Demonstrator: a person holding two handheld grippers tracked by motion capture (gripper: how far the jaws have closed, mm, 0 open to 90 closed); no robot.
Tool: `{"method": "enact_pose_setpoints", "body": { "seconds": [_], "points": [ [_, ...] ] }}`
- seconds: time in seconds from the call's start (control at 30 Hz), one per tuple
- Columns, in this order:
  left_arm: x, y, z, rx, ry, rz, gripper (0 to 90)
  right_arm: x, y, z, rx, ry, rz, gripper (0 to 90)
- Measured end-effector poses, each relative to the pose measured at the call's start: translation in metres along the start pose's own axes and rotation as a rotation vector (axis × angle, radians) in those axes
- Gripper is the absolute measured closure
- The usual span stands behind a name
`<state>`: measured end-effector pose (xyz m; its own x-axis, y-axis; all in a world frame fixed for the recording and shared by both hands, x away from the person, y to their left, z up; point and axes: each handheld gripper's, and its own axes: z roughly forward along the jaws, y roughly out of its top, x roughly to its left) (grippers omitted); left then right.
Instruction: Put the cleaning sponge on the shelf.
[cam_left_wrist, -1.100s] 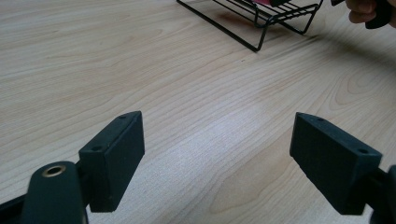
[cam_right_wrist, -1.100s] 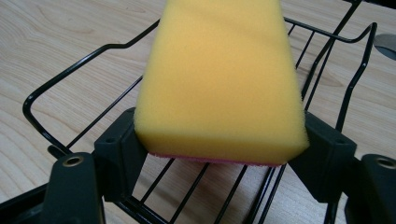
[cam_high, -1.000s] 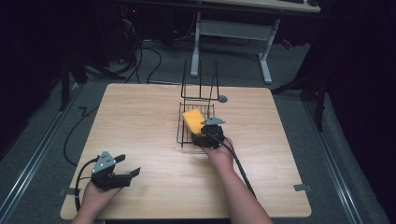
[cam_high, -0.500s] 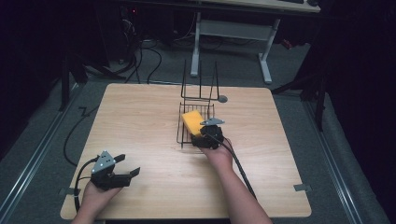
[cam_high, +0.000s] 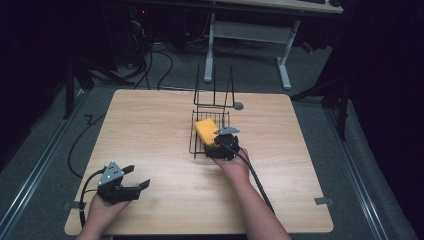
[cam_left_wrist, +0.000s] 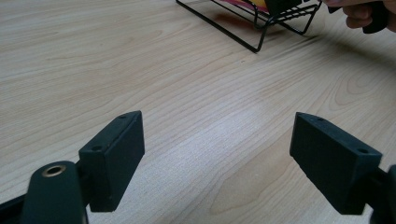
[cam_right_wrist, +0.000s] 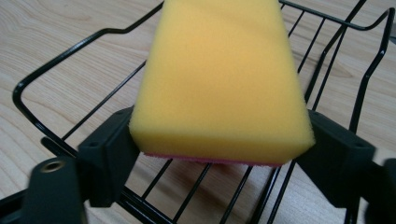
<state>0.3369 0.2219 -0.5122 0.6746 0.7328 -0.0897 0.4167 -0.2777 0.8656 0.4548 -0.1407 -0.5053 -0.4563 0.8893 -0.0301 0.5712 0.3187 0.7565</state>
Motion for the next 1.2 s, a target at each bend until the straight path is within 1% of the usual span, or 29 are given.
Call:
{"method": "enact_pose_setpoints", "body": {
  "seconds": [0.03,0.47,0.63,0.73,0.9,0.93,1.07,1.1,1.17,1.2],
  "points": [
    [0.000,0.000,0.000,0.000,0.000,0.000,18.6,0.000,0.001,0.000,0.001,0.008,0.002,15.1],
    [0.000,0.000,0.001,0.002,-0.002,0.005,18.6,-0.001,0.008,-0.009,-0.039,-0.022,-0.006,12.1],
    [-0.001,0.000,0.001,0.003,-0.002,0.004,18.6,-0.001,0.010,-0.015,-0.054,-0.021,0.000,10.9],
    [-0.001,0.000,0.001,0.005,-0.002,0.005,18.6,0.000,0.010,-0.019,-0.055,-0.016,-0.006,9.7],
    [-0.001,0.000,0.002,0.006,-0.002,0.006,18.6,0.003,0.008,-0.025,-0.071,-0.007,-0.020,9.2],
    [-0.001,0.000,0.002,0.007,-0.002,0.006,18.6,0.004,0.007,-0.029,-0.075,-0.010,-0.023,8.6],
    [-0.002,0.000,0.003,0.008,-0.002,0.009,18.6,0.003,0.004,-0.034,-0.074,-0.006,-0.029,6.7],
    [-0.002,0.000,0.003,0.011,-0.002,0.011,18.6,0.003,0.002,-0.037,-0.064,-0.010,-0.034,6.0],
    [-0.002,0.000,0.003,0.010,-0.001,0.011,18.6,0.002,0.000,-0.039,-0.071,-0.012,-0.037,6.1],
    [-0.002,0.000,0.003,0.015,-0.002,0.012,18.6,0.000,-0.004,-0.043,-0.075,-0.013,-0.037,6.0]
  ]
}}
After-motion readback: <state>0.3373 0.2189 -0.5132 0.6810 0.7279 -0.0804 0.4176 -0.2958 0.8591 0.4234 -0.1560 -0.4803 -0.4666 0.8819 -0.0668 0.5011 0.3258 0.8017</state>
